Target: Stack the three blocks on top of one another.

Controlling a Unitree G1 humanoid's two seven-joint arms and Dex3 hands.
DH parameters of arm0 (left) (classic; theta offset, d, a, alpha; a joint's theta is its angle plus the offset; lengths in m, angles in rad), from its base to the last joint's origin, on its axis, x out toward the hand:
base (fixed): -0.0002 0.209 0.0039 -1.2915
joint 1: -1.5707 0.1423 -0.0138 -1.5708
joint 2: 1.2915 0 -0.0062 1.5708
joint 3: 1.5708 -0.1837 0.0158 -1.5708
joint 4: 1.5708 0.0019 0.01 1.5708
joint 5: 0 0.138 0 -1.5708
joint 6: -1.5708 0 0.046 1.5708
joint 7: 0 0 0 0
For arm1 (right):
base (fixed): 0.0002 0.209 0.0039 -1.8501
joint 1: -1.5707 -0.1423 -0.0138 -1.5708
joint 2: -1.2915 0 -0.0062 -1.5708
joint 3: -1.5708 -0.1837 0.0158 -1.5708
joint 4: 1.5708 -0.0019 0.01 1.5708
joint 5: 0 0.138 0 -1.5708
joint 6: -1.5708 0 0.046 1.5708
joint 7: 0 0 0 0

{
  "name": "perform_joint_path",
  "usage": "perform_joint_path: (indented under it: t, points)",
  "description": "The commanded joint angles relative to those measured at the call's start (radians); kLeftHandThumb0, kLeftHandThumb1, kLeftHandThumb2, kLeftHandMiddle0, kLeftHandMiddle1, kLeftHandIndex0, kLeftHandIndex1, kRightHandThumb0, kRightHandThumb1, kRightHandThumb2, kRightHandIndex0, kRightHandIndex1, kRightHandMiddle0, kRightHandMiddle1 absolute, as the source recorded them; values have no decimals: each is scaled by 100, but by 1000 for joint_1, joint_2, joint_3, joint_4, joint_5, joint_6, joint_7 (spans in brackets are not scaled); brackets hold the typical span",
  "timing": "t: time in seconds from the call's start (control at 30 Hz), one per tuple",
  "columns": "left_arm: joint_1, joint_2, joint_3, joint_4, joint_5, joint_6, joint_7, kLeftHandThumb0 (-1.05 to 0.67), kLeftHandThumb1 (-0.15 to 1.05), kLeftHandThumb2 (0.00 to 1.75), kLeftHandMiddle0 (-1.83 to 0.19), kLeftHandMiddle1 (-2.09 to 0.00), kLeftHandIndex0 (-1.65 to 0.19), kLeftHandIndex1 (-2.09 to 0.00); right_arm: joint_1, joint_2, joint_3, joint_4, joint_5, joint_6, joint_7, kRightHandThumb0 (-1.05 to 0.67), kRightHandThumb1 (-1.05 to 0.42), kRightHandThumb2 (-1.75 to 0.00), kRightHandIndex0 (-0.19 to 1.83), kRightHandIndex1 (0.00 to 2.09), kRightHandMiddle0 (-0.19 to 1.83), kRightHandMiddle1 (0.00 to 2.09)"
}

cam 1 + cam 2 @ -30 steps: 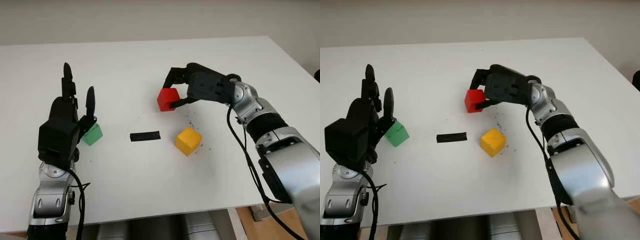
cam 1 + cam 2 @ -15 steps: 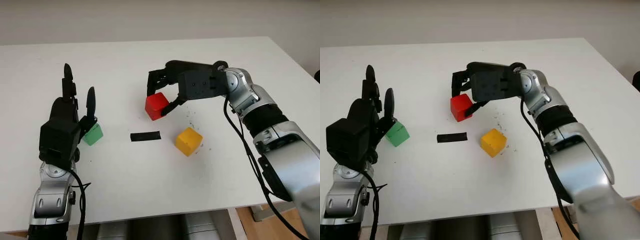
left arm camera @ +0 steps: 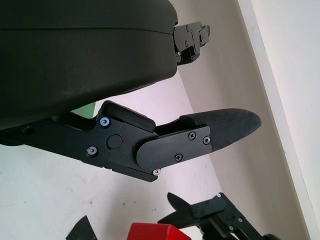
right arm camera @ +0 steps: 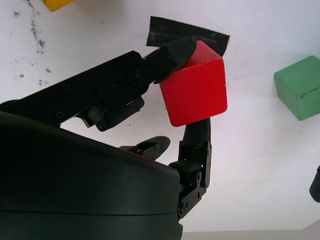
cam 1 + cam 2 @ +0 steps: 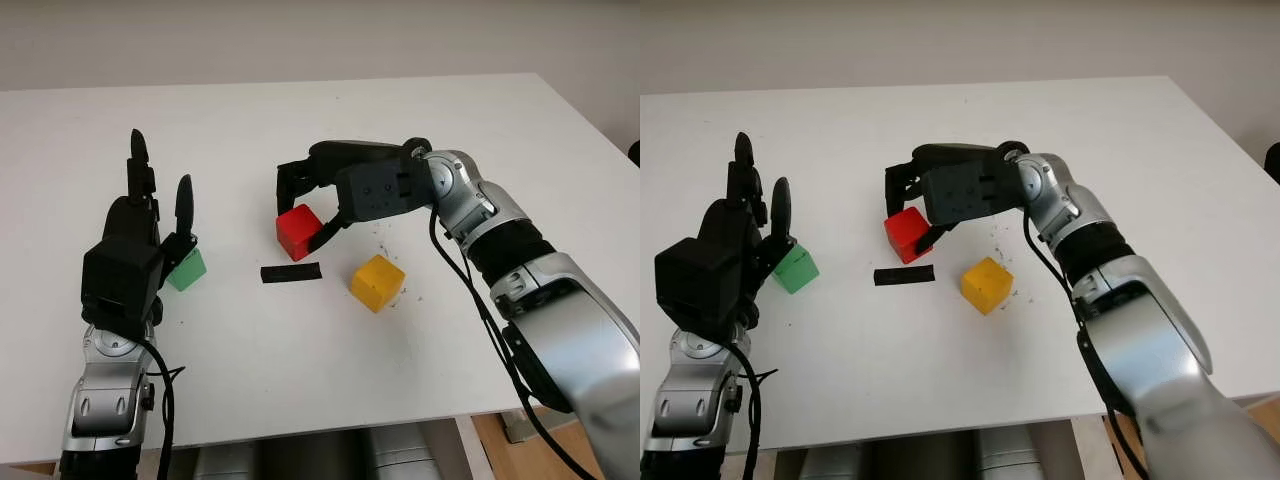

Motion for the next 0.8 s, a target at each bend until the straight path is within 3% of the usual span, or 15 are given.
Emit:
perform_joint_path:
  t: [0.0,0.77]
  points:
    - [4,-2,2,-19,-1,-1,5,-76,105,67,19,0,19,-1,-2,9,-5,-7,7,5,-5,-51,-92,-6,48,5,45,159]
    - [14,-4,4,-32,-6,11,1,-75,105,67,19,0,19,0,45,29,-7,45,16,-4,-44,-53,-94,-5,38,2,42,160]
